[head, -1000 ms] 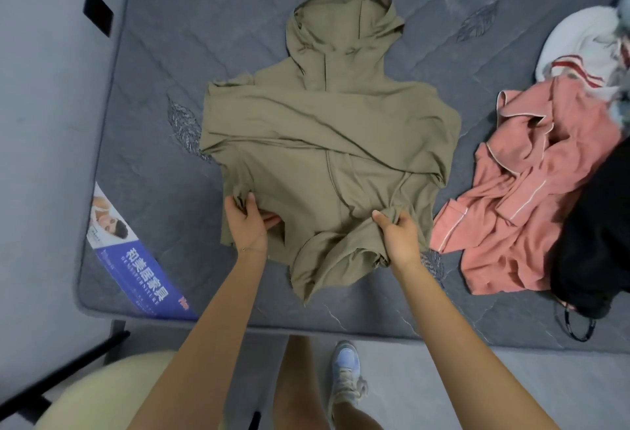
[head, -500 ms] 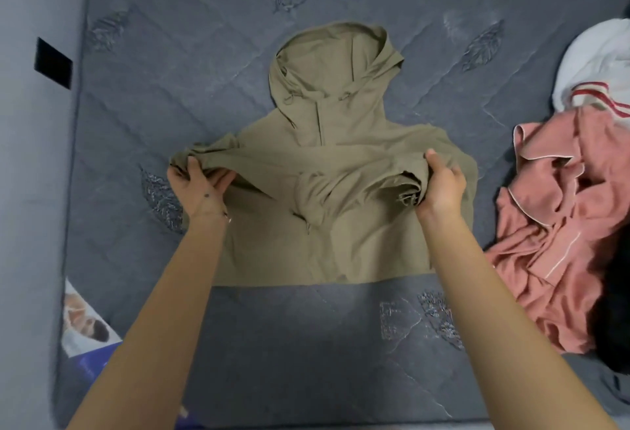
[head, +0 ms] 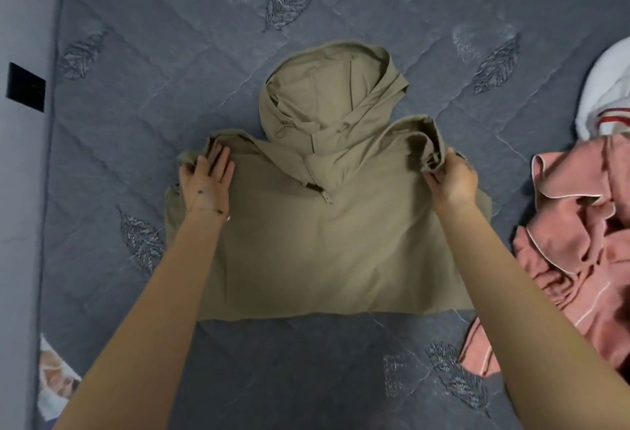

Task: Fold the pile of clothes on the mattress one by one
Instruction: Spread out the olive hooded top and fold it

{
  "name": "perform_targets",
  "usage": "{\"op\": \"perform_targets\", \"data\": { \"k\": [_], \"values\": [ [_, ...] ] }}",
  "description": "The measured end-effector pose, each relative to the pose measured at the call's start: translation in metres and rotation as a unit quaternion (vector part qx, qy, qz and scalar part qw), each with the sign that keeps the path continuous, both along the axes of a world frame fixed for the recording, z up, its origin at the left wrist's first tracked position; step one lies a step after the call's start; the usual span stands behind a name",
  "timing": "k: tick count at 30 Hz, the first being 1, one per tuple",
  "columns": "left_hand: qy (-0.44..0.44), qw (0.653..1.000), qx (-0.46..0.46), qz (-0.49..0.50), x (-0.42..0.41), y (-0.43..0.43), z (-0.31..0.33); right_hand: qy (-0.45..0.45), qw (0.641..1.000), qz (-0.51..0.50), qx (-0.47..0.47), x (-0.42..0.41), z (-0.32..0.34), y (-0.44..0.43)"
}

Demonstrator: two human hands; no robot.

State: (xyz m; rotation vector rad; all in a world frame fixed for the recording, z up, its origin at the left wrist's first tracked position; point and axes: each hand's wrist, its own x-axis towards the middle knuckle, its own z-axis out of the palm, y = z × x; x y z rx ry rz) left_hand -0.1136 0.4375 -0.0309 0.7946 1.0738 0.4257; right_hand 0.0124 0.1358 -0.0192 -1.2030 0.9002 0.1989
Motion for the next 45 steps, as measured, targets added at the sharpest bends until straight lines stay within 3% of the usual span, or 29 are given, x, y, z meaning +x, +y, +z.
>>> {"op": "perform_targets", "data": {
  "k": [2, 4, 5, 7, 9, 10, 12, 19, 22, 25, 28, 30, 33, 36, 38, 41, 43, 45],
  "values": [
    [0.072, 0.985, 0.123, -0.095, -0.004, -0.007, -0.011, -0.007, 0.997, 0.064, -0.045, 0.001, -0.008, 0.000],
    [0.119, 0.924, 0.297, -0.207, -0.013, -0.013, -0.017, -0.026, 0.985, 0.115, -0.124, -0.003, -0.012, -0.003],
    [0.127, 0.870, 0.385, -0.281, -0.018, -0.015, -0.020, -0.034, 0.971, 0.151, -0.185, -0.007, -0.014, -0.006],
    [0.167, 0.708, 0.530, -0.436, -0.026, -0.019, -0.029, -0.046, 0.908, 0.253, -0.330, -0.012, -0.021, -0.018],
    [0.248, 0.558, 0.570, -0.550, -0.027, -0.021, -0.037, -0.034, 0.825, 0.354, -0.440, -0.016, -0.027, -0.031],
    [0.283, 0.517, 0.563, -0.580, -0.025, -0.021, -0.040, -0.023, 0.793, 0.390, -0.467, -0.017, -0.030, -0.036],
    [0.322, 0.482, 0.561, -0.591, -0.020, -0.017, -0.046, -0.006, 0.761, 0.416, -0.498, -0.016, -0.036, -0.041],
    [0.388, 0.459, 0.559, -0.572, -0.004, -0.017, -0.042, -0.039, 0.762, 0.368, -0.531, -0.002, -0.036, -0.052],
    [0.340, 0.483, 0.602, -0.538, 0.000, -0.032, -0.030, -0.048, 0.752, 0.328, -0.569, 0.003, -0.035, -0.060],
    [0.290, 0.485, 0.624, -0.540, 0.008, -0.056, -0.026, 0.005, 0.735, 0.296, -0.611, 0.006, -0.035, -0.070],
    [0.300, 0.480, 0.614, -0.550, 0.018, -0.062, -0.033, 0.069, 0.752, 0.303, -0.581, 0.008, -0.034, -0.071],
    [0.321, 0.506, 0.589, -0.542, 0.022, -0.053, -0.040, 0.030, 0.750, 0.334, -0.570, 0.011, -0.033, -0.065],
    [0.353, 0.553, 0.542, -0.525, 0.022, -0.035, -0.050, -0.087, 0.718, 0.387, -0.572, 0.020, -0.029, -0.043],
    [0.370, 0.533, 0.551, -0.525, 0.012, -0.024, -0.056, -0.129, 0.675, 0.481, -0.544, 0.033, -0.036, -0.015],
    [0.372, 0.517, 0.560, -0.529, 0.004, -0.019, -0.057, -0.103, 0.642, 0.555, -0.519, 0.033, -0.045, 0.000],
    [0.371, 0.506, 0.570, -0.530, -0.007, -0.020, -0.057, -0.047, 0.620, 0.594, -0.511, 0.017, -0.059, 0.005],
    [0.365, 0.524, 0.580, -0.506, -0.016, -0.023, -0.054, -0.045, 0.621, 0.577, -0.529, 0.001, -0.063, 0.002],
    [0.356, 0.583, 0.583, -0.439, -0.029, -0.027, -0.050, -0.066, 0.653, 0.515, -0.552, -0.015, -0.061, -0.006]
  ]
}}
